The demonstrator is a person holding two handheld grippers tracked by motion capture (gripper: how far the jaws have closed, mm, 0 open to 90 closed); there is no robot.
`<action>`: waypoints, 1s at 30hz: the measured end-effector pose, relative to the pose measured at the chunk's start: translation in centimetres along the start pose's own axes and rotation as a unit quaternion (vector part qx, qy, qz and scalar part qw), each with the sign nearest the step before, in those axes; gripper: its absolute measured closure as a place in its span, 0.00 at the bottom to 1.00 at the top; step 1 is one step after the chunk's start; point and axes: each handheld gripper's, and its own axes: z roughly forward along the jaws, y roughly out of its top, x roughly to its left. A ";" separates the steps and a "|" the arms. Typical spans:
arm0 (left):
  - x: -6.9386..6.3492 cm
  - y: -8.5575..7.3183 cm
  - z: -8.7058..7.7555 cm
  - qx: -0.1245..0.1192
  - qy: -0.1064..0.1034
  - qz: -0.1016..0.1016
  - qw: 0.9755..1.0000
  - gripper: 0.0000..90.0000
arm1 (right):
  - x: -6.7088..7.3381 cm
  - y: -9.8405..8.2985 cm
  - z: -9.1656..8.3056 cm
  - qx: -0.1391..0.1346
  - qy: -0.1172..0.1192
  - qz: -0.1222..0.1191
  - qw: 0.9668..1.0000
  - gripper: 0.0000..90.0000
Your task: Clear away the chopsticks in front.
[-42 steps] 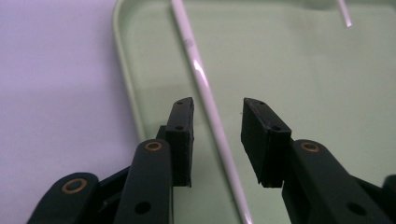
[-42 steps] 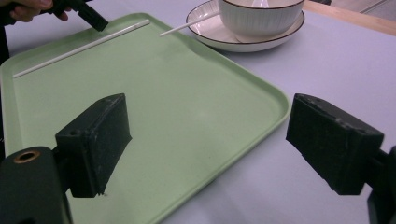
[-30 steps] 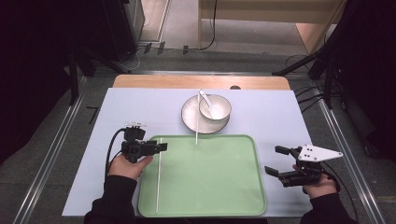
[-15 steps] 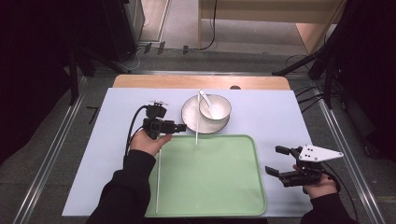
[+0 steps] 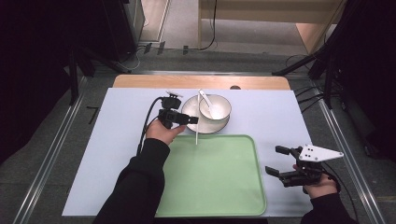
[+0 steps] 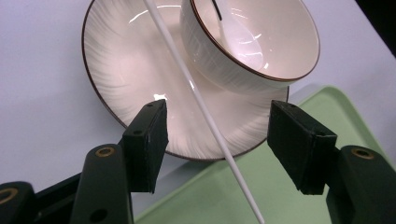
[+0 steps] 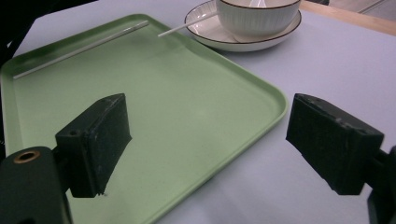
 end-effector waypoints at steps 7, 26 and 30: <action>0.1 0.1 2.0 0.025 0.035 0.005 0.999 0.46 | 0.0 0.0 0.0 -0.001 0.000 0.000 1.000 0.16; 1.3 0.5 5.2 0.012 0.068 -0.051 0.996 0.76 | 0.0 0.0 0.0 0.002 0.004 -0.002 1.000 0.16; 1.7 0.8 5.1 -0.002 0.069 -0.067 0.995 0.82 | 0.0 0.0 0.0 0.002 0.005 -0.002 1.000 0.16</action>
